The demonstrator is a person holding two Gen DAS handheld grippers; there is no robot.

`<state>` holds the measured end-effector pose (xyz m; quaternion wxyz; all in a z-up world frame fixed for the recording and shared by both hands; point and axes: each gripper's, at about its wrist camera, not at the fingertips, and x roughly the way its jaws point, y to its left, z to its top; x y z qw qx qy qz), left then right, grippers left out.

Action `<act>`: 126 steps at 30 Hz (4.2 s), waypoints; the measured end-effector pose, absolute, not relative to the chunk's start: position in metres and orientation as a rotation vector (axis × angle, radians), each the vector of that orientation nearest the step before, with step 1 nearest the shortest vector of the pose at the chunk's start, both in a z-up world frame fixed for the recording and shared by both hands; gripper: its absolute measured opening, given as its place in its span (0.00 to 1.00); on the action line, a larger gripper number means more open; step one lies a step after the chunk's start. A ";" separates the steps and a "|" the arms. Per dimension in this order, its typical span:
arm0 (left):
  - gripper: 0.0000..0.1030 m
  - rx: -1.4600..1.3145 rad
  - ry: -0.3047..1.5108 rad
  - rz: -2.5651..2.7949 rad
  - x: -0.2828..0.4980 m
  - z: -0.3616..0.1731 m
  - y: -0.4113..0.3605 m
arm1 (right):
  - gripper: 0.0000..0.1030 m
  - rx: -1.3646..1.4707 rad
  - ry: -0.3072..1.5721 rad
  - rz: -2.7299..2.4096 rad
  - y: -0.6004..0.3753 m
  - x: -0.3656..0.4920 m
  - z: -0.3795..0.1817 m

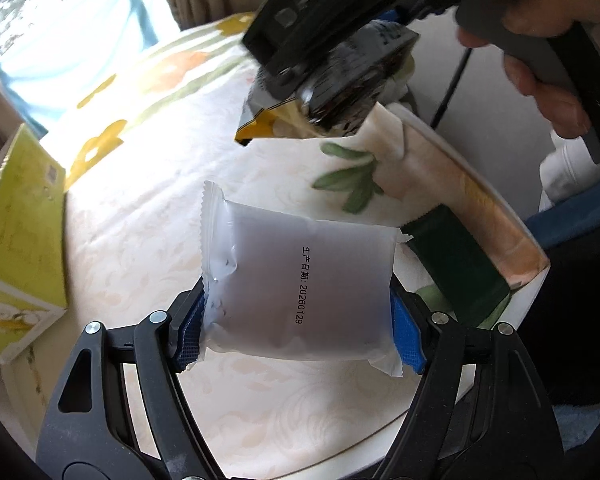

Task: Organize snacks
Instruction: 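Carry both packets over the box and open both tools to drop them, then move both tools from the box down to the snacks on the bedspread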

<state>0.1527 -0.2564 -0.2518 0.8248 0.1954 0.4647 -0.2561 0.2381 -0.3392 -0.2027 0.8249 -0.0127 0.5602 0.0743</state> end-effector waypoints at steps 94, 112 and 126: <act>1.00 -0.030 0.945 -0.123 0.332 -0.127 0.167 | 0.95 0.128 0.947 0.309 -0.022 0.311 -0.103; 1.00 0.064 0.858 -0.219 0.275 -0.104 0.063 | 0.96 0.119 0.864 0.146 -0.110 0.235 -0.077; 1.00 0.091 0.961 -0.351 0.206 -0.146 -0.104 | 0.96 0.149 0.955 0.007 -0.254 0.138 -0.110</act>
